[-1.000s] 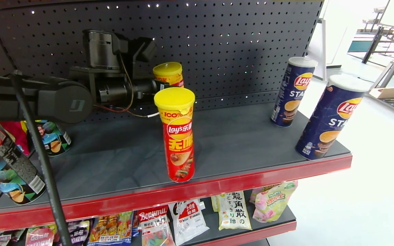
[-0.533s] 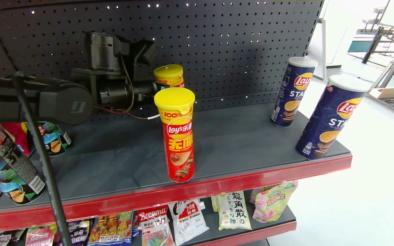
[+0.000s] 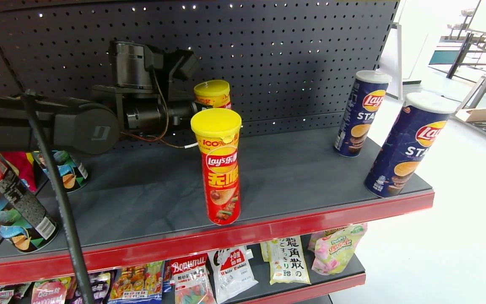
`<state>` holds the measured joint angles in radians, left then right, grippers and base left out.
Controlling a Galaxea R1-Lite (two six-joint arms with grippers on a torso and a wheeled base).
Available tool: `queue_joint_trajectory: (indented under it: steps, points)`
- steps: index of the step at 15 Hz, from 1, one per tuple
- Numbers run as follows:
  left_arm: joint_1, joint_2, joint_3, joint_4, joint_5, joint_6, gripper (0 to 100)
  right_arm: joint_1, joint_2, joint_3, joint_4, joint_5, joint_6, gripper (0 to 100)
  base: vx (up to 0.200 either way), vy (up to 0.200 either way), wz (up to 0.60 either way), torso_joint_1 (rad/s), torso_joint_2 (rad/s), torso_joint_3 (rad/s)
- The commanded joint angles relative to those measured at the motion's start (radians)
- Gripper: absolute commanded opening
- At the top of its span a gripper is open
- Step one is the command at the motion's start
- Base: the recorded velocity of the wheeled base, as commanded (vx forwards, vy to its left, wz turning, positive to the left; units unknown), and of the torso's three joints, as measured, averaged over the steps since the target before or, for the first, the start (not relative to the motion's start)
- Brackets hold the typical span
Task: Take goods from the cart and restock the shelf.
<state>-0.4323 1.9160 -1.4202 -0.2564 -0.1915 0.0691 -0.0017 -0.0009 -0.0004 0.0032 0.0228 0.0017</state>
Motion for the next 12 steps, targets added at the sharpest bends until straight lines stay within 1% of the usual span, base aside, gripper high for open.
queue_joint_trajectory:
  steps: [1, 6, 7, 12]
  points:
    - [0.0, 0.002, 0.0, 0.0, 0.0, 0.001, 0, 0.0, 0.001, 0.0, 0.0, 0.0, 0.0, 100, 0.0, 0.0, 0.0, 0.0, 0.0, 0.0]
    - [0.0, 0.002, 0.009, -0.004, 0.001, 0.001, 0, 0.0, 0.001, 0.0, 0.0, 0.0, 0.0, 100, 0.0, 0.0, 0.0, 0.0, 0.0, 0.0]
    - [0.0, 0.002, 0.009, -0.004, 0.001, 0.001, 100, 0.0, 0.001, 0.0, 0.0, 0.0, 0.0, 100, 0.0, 0.0, 0.0, 0.0, 0.0, 0.0]
    - [0.007, -0.005, 0.023, -0.003, 0.004, -0.002, 100, 0.0, 0.001, 0.0, 0.0, 0.0, 0.0, 100, 0.0, 0.0, 0.0, 0.0, 0.0, 0.0]
